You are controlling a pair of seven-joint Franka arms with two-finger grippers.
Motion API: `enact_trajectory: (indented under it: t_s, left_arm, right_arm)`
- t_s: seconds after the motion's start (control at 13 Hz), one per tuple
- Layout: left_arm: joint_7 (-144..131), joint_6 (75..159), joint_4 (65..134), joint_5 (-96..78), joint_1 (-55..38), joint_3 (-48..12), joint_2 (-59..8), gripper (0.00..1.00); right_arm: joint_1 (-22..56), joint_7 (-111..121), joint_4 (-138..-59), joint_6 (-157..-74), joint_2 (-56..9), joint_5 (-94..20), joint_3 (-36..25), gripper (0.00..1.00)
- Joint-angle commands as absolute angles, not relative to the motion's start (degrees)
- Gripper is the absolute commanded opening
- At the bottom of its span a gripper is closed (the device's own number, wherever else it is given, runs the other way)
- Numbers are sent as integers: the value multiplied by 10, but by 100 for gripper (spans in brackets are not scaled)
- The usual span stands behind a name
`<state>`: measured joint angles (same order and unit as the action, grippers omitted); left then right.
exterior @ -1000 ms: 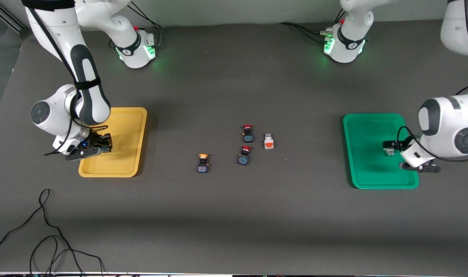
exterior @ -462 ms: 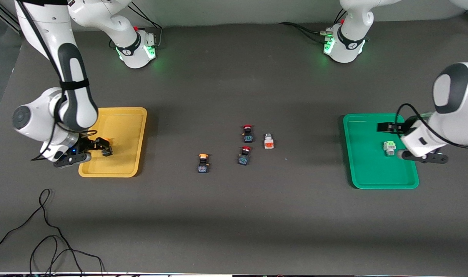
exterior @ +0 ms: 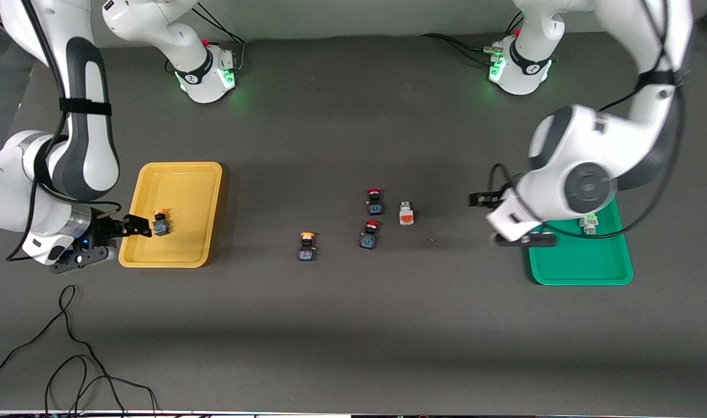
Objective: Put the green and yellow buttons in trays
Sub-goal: 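Reach another yellow button with the right gripper while the left gripper reaches orange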
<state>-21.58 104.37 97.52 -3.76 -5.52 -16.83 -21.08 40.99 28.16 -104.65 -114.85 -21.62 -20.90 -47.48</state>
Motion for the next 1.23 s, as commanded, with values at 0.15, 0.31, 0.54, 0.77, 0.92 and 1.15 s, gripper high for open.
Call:
enact_trajectory:
  t_s: [0.15, 0.31, 0.54, 0.77, 0.92, 1.15]
  left_arm:
    - [-367, 1171, 956, -36, -154, -160, -301, 95]
    - [-388, 1215, 959, -19, -174, -159, -332, 95]
    - [-432, 1273, 966, 38, -199, -157, -374, 95]
    - [-434, 1336, 1008, 72, -200, -156, -386, 95]
    - [-434, 1360, 1021, 72, -200, -156, -392, 94]
    - [-451, 1361, 1022, 72, -206, -156, -393, 93]
  right_arm:
    - [511, 98, -988, -1134, -269, -201, -474, 100]
    - [542, 22, -957, -1135, -295, -206, -452, 100]
    - [545, -92, -904, -1150, -349, -221, -381, 100]
    - [545, -183, -886, -1200, -384, -221, -329, 100]
    - [545, -201, -889, -1231, -403, -222, -314, 100]
    - [549, -200, -895, -1274, -441, -277, -313, 100]
